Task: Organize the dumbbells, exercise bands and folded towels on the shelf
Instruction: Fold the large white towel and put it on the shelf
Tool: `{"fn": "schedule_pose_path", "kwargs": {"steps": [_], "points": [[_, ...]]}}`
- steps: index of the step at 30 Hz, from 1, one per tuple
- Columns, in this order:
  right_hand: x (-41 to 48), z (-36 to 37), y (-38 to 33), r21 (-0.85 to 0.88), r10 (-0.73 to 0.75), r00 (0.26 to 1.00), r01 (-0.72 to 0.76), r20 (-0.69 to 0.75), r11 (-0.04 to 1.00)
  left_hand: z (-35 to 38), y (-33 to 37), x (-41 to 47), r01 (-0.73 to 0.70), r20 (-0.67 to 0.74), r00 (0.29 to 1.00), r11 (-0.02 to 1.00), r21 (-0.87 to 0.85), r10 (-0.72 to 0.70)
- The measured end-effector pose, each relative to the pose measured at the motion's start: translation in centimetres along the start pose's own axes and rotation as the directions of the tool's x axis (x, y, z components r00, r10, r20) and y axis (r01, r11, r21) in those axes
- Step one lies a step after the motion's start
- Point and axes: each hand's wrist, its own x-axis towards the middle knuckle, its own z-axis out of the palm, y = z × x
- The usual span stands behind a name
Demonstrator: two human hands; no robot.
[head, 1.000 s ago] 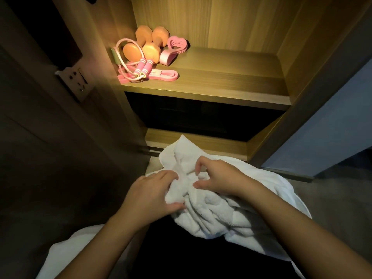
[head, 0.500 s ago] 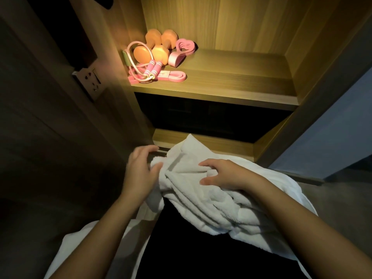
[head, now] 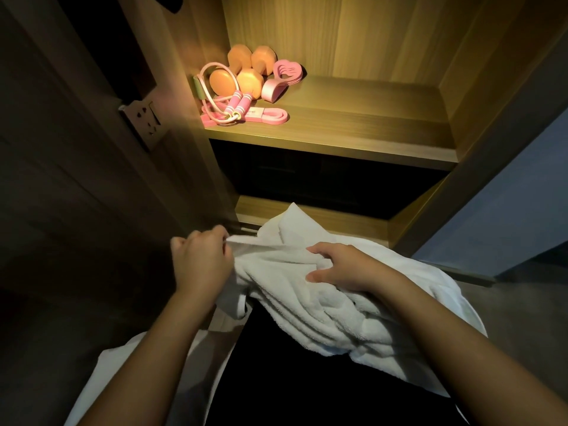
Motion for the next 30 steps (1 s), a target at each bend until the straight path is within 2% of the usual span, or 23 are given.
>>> {"fn": "schedule_pose_path", "kwargs": {"steps": [4,6,8,9,13,15,18,21,24,27,30], "points": [[0.2,0.2,-0.2,-0.013,-0.02,1.0,0.02,-0.008,1.0,-2.1,-1.6,3.0,-0.024,-0.079,0.996,0.996,0.087,0.031],[0.2,0.3,-0.3,-0.045,-0.031,0.998,0.029,-0.049,0.999,-2.9,-2.3,4.5,-0.056,0.074,0.996,0.98,0.189,0.043],[0.1,0.5,0.1,0.018,-0.022,0.994,0.024,-0.103,1.0,-3.3,-2.5,5.2,-0.075,0.304,0.952,0.952,0.297,-0.02],[0.0,0.5,0.3,0.052,-0.015,0.992,0.022,-0.127,0.998,-3.2,-2.6,5.2,-0.062,0.368,0.928,0.945,0.32,-0.064],[-0.2,0.1,1.1,0.083,-0.034,0.98,0.051,-0.196,0.995,-1.9,-3.6,4.3,0.056,0.366,0.912,0.939,0.341,-0.187],[-0.3,-0.3,1.4,0.116,-0.028,0.978,0.053,-0.206,0.992,-1.3,-4.7,4.0,0.165,0.357,0.898,0.95,0.265,-0.256],[0.0,-0.5,1.8,0.108,0.012,0.985,0.007,-0.171,0.994,-0.6,-6.4,3.7,0.321,0.32,0.894,0.947,0.026,-0.312],[0.6,-0.4,1.9,0.052,0.054,0.989,-0.047,-0.141,0.998,0.3,-6.9,3.3,0.42,0.251,0.901,0.855,-0.303,-0.354],[0.7,-0.2,1.6,-0.017,0.068,0.988,-0.071,-0.139,0.997,0.7,-5.9,2.9,0.323,0.163,0.946,0.791,-0.52,-0.279],[0.5,0.0,1.1,-0.085,0.08,0.987,-0.093,-0.141,0.992,1.2,-4.1,3.0,0.223,0.158,0.974,0.775,-0.591,-0.16],[0.3,0.1,0.9,-0.148,0.051,0.99,-0.071,-0.131,0.986,1.6,-2.0,3.7,0.065,0.112,0.994,0.764,-0.642,0.009]]}}
